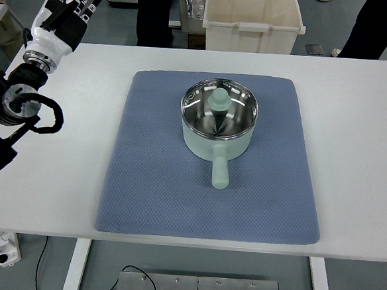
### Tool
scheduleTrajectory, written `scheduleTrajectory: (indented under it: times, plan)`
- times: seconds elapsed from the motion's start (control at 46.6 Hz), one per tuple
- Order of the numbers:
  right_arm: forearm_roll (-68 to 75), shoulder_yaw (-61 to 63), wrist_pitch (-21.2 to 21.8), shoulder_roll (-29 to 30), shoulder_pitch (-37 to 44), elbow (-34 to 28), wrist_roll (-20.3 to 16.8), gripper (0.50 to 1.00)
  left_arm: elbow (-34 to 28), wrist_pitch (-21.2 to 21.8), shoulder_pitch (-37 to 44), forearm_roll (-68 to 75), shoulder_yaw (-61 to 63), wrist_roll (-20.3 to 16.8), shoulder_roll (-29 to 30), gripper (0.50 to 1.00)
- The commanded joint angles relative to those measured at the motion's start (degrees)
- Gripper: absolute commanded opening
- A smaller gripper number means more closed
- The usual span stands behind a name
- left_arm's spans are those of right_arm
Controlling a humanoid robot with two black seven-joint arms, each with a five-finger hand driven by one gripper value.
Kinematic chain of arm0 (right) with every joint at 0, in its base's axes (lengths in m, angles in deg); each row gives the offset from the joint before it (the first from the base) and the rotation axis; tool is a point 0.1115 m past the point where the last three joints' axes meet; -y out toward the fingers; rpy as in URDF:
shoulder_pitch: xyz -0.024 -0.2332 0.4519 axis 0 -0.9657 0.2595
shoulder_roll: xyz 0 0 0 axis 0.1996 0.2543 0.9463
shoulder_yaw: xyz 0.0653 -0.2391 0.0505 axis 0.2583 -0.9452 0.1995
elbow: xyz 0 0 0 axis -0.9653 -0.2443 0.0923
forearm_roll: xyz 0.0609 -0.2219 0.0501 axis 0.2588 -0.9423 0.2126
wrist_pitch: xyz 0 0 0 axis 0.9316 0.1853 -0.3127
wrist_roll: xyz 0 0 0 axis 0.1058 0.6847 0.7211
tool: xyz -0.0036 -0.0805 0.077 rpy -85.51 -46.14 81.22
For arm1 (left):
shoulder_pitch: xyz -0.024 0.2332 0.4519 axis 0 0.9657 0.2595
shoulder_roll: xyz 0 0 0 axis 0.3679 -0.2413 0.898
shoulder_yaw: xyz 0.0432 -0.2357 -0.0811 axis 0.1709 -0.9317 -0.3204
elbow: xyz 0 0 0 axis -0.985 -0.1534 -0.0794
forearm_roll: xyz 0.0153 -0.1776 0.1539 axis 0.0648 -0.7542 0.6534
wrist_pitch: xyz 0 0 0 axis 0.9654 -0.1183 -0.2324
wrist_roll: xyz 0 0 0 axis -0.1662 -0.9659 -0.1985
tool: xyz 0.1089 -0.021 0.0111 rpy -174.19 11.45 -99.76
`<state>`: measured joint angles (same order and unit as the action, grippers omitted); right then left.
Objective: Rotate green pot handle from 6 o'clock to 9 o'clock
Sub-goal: 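Raise the left hand and swing it over the green saucepan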
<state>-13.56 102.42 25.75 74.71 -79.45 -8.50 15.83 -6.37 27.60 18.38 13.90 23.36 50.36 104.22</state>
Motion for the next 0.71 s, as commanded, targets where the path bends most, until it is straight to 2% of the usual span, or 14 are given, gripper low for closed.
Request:
scheduleTrajectory:
  times: [0.0,0.172,0.687]
  plan:
    - [0.0,0.0,0.0,0.0,0.0,0.0,0.0,1.0,2.4,-0.1,-0.9,2.0,0.0,0.2,1.6,1.0]
    - [0.0,0.0,0.0,0.0,0.0,0.0,0.0,1.0,7.7,-0.1,-1.6,10.4,0.3,0.2,3.4,1.0]
    - [0.0,0.0,0.0,0.0,0.0,0.0,0.0,1.0,17.2,-0.3,-4.8,29.1,1.4,0.4,5.0,1.0]
